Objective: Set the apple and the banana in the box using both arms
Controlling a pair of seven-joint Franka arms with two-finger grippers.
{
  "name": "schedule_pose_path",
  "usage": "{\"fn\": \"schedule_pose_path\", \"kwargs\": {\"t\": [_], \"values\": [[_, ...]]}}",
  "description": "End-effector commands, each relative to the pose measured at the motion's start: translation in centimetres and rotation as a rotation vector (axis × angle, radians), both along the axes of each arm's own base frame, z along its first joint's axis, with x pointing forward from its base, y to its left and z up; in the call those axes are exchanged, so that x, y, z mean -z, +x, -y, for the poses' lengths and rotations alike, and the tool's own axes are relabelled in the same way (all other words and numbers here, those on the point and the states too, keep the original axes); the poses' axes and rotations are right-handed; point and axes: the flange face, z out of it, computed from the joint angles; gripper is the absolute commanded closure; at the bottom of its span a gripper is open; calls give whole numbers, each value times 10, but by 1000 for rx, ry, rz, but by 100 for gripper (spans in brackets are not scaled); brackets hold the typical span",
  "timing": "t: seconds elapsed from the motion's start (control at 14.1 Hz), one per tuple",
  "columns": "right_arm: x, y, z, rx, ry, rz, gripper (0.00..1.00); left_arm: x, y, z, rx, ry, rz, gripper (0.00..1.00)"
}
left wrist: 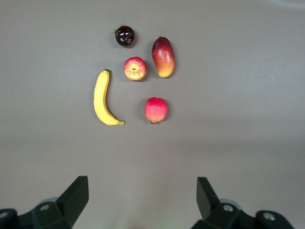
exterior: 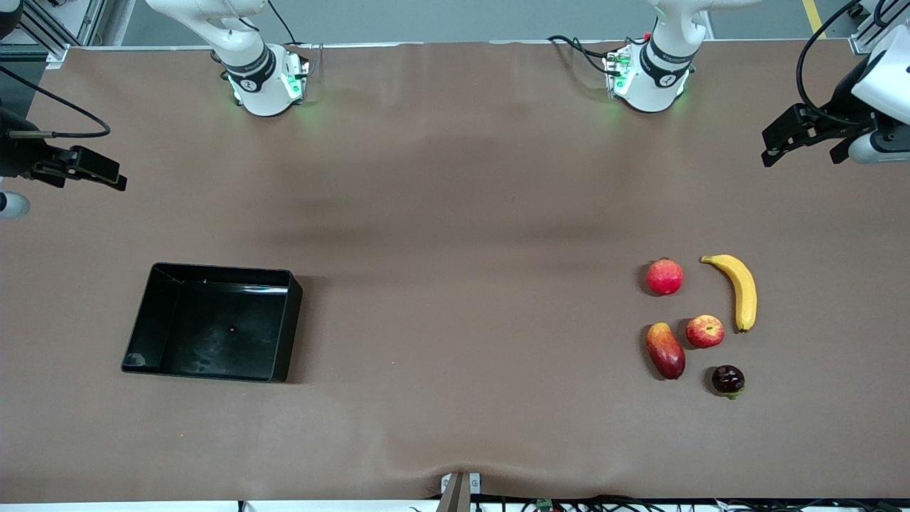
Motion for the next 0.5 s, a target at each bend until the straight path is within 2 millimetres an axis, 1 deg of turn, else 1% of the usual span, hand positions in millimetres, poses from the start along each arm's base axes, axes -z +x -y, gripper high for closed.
{"fn": "schedule_pose_path", "kwargs": {"t": [0.0, 0.28, 0.43], "values": [[-2, 0, 0, 5, -18, -8, 0, -8, -6, -4, 12, 18, -3, 0], [-3, 0, -2, 2, -18, -4, 0, -6, -4, -8, 11, 20, -7, 0], [-3, 0, -2, 2, -18, -5, 0, 0, 1, -7, 10, 16, -19, 0]]}}
